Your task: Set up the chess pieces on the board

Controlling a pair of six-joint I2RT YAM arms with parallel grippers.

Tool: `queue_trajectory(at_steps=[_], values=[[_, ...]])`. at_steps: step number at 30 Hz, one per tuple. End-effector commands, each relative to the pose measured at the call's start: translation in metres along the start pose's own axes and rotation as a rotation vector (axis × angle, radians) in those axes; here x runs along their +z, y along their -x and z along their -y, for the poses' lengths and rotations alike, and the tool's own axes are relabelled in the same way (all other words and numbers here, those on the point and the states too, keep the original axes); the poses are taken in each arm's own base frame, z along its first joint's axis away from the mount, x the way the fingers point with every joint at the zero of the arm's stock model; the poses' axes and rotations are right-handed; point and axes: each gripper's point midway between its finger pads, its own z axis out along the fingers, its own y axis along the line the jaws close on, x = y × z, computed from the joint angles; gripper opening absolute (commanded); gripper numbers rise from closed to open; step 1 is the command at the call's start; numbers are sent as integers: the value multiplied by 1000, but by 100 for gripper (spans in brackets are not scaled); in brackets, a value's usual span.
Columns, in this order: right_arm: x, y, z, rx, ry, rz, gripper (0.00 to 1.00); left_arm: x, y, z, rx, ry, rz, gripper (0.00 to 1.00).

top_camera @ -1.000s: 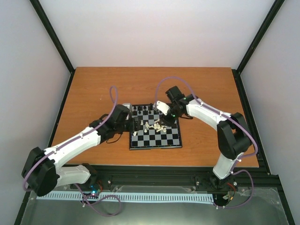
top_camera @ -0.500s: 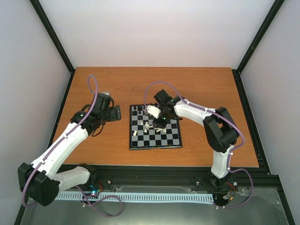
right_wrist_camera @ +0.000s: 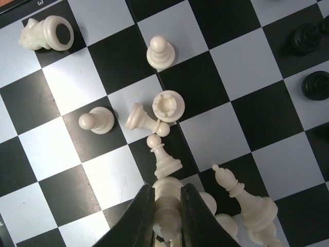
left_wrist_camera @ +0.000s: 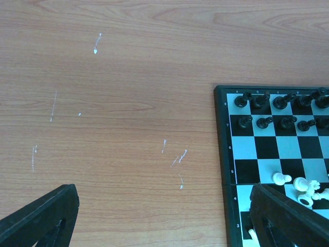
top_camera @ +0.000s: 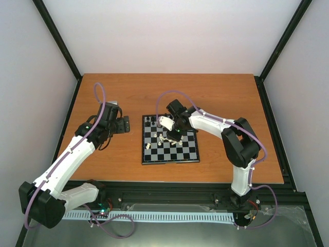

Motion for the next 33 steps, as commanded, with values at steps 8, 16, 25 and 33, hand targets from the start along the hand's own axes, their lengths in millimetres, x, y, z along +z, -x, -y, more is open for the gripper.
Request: queue_trajectory(at_steps=[8,16,25,33], values=[[-47,23,-16,-8,2,95,3,-1,2,-6,25,22,9,93],[-89,21,-27,-17,-41,156,3,6,-3,-2,47,11,-26,93],[-86,-10,-41,-65,-50,142,3,11,-9,8,67,-38,-57,93],[-56,-33,-55,-98,4,115,3,8,-14,31,97,-176,-83,92]])
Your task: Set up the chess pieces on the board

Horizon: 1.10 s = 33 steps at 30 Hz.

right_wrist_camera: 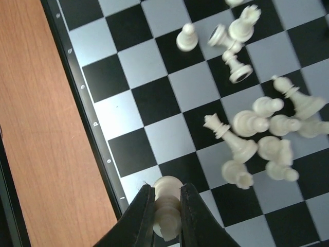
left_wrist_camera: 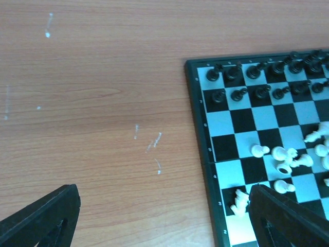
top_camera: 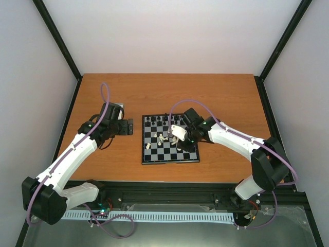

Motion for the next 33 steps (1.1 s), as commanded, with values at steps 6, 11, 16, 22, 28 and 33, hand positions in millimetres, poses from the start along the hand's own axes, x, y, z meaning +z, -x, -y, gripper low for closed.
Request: queue_trajectory(at_steps=[6,11,16,22,28,33], values=[[25,5,-20,-110,28,-4,3,1,-1,12,33,-75,-12,91],[33,3,-27,-130,44,-26,3,2,-1,11,31,-67,-12,91],[39,-1,-30,-133,63,-43,4,4,-2,11,31,-63,-20,91],[47,-6,-33,-138,80,-64,4,6,-3,9,31,-53,-28,91],[53,-9,-36,-136,92,-76,5,7,-4,8,32,-46,-36,91],[56,-10,-35,-135,90,-86,7,8,-5,8,32,-43,-39,91]])
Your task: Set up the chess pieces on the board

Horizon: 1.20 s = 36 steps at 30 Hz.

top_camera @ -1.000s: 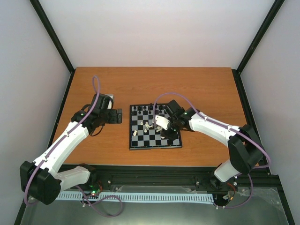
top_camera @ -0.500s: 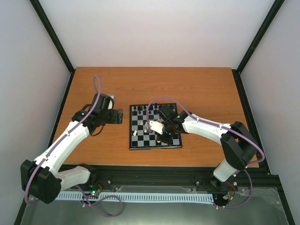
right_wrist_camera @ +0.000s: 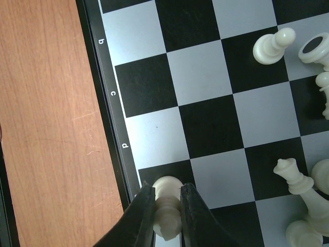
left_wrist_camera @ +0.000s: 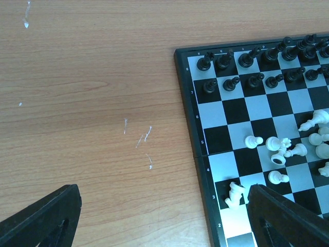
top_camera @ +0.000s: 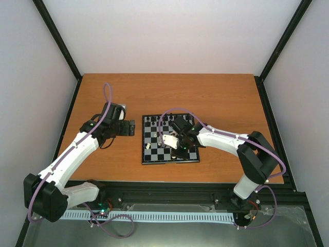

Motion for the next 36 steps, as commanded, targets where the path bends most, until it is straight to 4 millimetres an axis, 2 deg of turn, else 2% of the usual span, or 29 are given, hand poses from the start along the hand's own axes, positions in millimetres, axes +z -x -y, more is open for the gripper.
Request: queue_trajectory(at_steps=[1,7,11,14,19,26,30,33,36], values=[[9,-3,-4,-19,9,-17,9,0,4,-2,8,9,7,91],[8,-3,-4,-12,10,-19,23,2,3,-1,9,5,0,91],[1,2,-3,-3,0,-6,31,1,2,3,13,-19,-3,91],[-15,11,1,15,-25,24,39,0,2,12,27,-73,3,89],[-53,21,10,37,-61,113,44,0,0,32,64,-190,-1,77],[-102,0,50,218,-162,202,43,7,-2,67,46,-337,-37,61],[-131,-21,65,302,-253,259,43,20,-18,98,140,-327,-110,52],[-137,-33,69,343,-293,285,43,33,-30,114,180,-308,-154,49],[-132,-45,76,351,-342,256,43,48,-40,129,224,-282,-201,46]])
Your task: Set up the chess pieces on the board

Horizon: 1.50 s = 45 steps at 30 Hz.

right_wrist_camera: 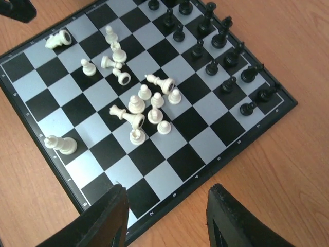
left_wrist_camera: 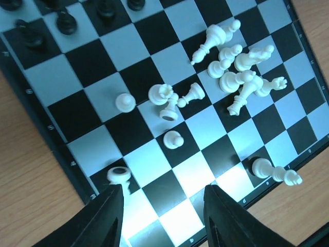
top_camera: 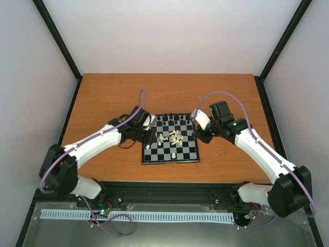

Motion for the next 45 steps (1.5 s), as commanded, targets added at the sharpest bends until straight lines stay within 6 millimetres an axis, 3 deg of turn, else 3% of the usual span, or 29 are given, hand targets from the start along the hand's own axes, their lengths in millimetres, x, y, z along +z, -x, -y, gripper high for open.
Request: queue_trajectory(at_steps=[1,8,18,23,28,31,37,45], values=[[8,-15,13,22,-71,-28,43,16,14,18,38,28,-10,44],[8,-19,19,11,-114,-31,43,58,4,26,92,106,-147,38],[5,-19,20,2,-128,-23,43,86,7,20,81,165,-203,33],[6,-19,19,2,-124,-24,43,82,2,19,77,160,-210,33],[6,-20,19,2,-121,-26,43,48,7,2,58,246,-98,33],[8,-20,19,3,-118,-30,43,33,0,-10,50,300,-81,47],[9,-21,17,4,-105,-33,43,41,-21,-17,63,292,-135,48],[10,-21,16,4,-99,-35,43,58,-31,-28,33,298,-190,38]])
